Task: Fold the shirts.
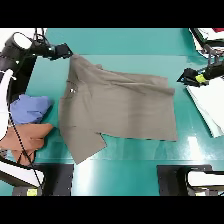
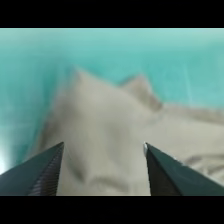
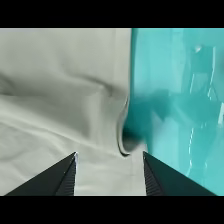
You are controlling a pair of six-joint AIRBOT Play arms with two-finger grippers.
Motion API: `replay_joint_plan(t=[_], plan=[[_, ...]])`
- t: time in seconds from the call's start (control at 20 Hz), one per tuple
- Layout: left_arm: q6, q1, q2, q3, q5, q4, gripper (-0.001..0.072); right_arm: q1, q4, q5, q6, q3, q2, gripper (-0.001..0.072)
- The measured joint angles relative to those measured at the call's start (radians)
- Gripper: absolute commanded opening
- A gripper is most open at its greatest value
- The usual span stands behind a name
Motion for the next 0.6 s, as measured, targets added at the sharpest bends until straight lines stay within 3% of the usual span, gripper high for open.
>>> replay_joint_plan(t=[0.1,0.15,0.2,0.3,0.6], plan=[[0.000,0.039,0.006,0.032,-0.131,0.002,0.0591,-0.016,0.000,0.032,-0.022,0.010,0.016,0.0435],[0.000,0.060,0.015,0.039,-0.193,0.009,0.0515,-0.024,0.000,0.042,-0.031,-0.004,0.040,0.0435],[-0.002,0.080,0.031,0.038,-0.261,0.016,0.0491,-0.028,0.000,0.045,-0.037,-0.027,0.066,0.0435],[-0.003,0.102,0.076,-0.005,-0.362,0.042,0.0492,-0.033,0.000,0.055,-0.046,-0.100,0.131,0.0435],[-0.023,0.127,0.321,-0.404,-0.450,0.148,0.0493,-0.040,0.001,0.035,-0.055,-0.343,0.332,0.0435]])
